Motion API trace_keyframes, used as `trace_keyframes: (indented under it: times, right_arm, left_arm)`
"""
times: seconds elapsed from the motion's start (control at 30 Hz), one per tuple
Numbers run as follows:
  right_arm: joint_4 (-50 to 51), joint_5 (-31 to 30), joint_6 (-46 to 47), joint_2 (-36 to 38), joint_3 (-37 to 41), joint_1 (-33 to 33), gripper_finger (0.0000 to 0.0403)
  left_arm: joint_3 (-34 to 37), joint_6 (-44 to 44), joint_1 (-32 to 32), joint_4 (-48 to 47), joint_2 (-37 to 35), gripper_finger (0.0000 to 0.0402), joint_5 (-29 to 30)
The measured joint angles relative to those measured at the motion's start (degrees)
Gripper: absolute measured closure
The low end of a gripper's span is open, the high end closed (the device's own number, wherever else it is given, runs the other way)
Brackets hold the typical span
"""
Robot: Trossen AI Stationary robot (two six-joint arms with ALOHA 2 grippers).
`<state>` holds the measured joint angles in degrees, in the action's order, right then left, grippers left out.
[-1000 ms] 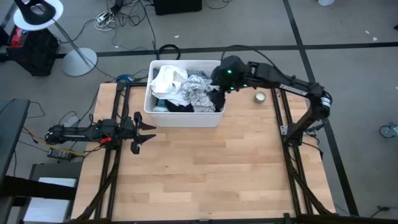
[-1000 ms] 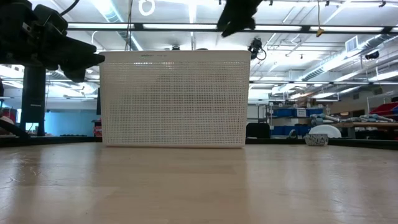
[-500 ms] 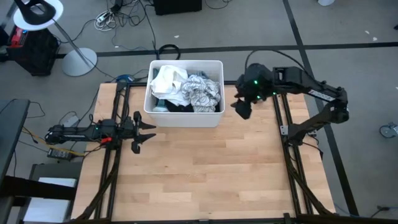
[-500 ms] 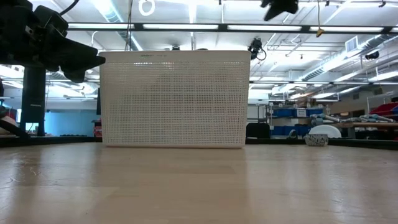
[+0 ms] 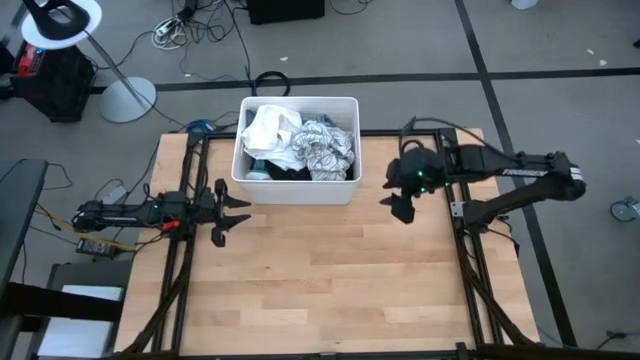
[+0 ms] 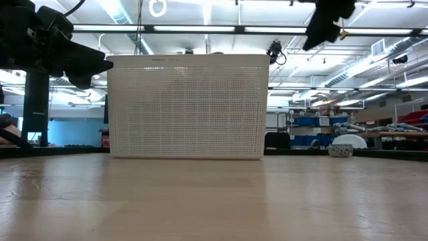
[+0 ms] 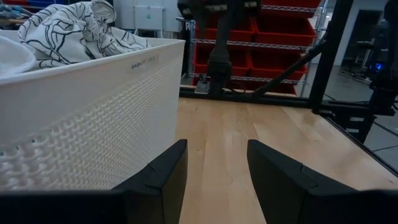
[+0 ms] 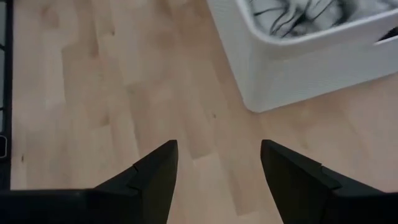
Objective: Sort clothes
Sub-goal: Return to Home Position
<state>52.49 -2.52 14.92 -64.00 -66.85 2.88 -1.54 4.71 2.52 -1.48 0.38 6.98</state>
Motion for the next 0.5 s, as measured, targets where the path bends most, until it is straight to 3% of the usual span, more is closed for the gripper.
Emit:
trace_keyframes:
  times: [0.5]
  right_arm:
    - [-29.4, 1.1, -0.1, 13.7, 30.4, -2.5, 0.0172]
  left_arm:
    - [0.0, 0.0, 0.0, 0.0, 0.0, 0.0229, 0.0]
